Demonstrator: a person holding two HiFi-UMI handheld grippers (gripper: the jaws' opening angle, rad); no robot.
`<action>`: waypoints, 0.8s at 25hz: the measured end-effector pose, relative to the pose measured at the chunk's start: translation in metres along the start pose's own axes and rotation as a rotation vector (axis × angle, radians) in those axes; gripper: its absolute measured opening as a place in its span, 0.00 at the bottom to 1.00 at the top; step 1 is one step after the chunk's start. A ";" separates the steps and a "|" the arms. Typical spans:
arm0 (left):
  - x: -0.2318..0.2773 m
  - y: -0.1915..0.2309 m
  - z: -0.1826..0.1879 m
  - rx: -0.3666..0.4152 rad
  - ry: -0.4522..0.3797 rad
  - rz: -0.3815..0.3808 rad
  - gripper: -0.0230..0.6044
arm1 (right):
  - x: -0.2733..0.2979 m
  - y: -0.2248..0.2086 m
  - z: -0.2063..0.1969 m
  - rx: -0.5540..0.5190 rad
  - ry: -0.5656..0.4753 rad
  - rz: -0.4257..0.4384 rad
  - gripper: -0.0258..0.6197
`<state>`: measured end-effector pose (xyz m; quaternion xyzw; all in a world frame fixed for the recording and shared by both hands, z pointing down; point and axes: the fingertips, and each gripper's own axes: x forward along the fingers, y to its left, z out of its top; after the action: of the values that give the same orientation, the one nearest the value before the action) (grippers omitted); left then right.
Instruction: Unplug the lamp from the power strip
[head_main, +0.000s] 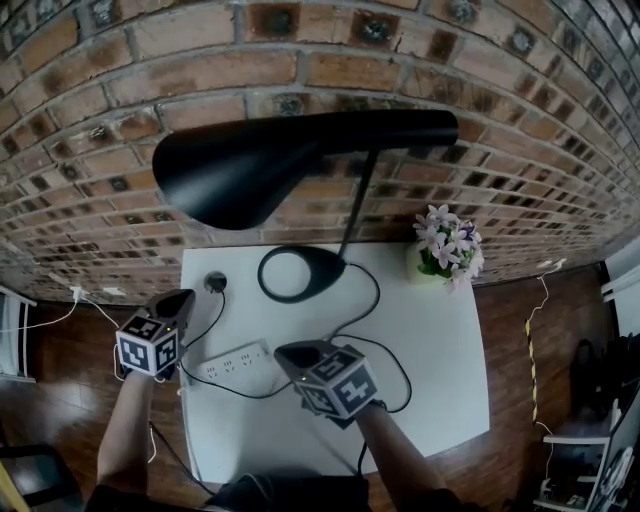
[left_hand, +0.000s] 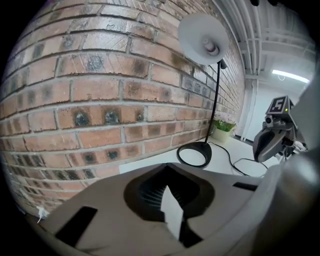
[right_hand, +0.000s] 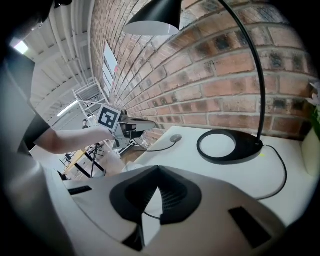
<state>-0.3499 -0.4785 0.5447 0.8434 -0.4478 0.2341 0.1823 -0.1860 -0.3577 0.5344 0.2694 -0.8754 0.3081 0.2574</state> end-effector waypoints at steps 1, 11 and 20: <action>-0.006 -0.002 0.002 0.012 -0.003 -0.002 0.03 | -0.002 0.004 -0.001 -0.010 -0.001 0.001 0.04; -0.074 -0.018 0.020 0.070 -0.062 0.031 0.03 | -0.020 0.042 0.016 -0.101 -0.094 -0.017 0.04; -0.144 -0.024 0.043 0.071 -0.193 0.107 0.03 | -0.038 0.084 0.045 -0.095 -0.214 -0.022 0.04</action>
<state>-0.3905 -0.3918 0.4264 0.8430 -0.4989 0.1771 0.0956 -0.2241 -0.3201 0.4468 0.2979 -0.9084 0.2328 0.1784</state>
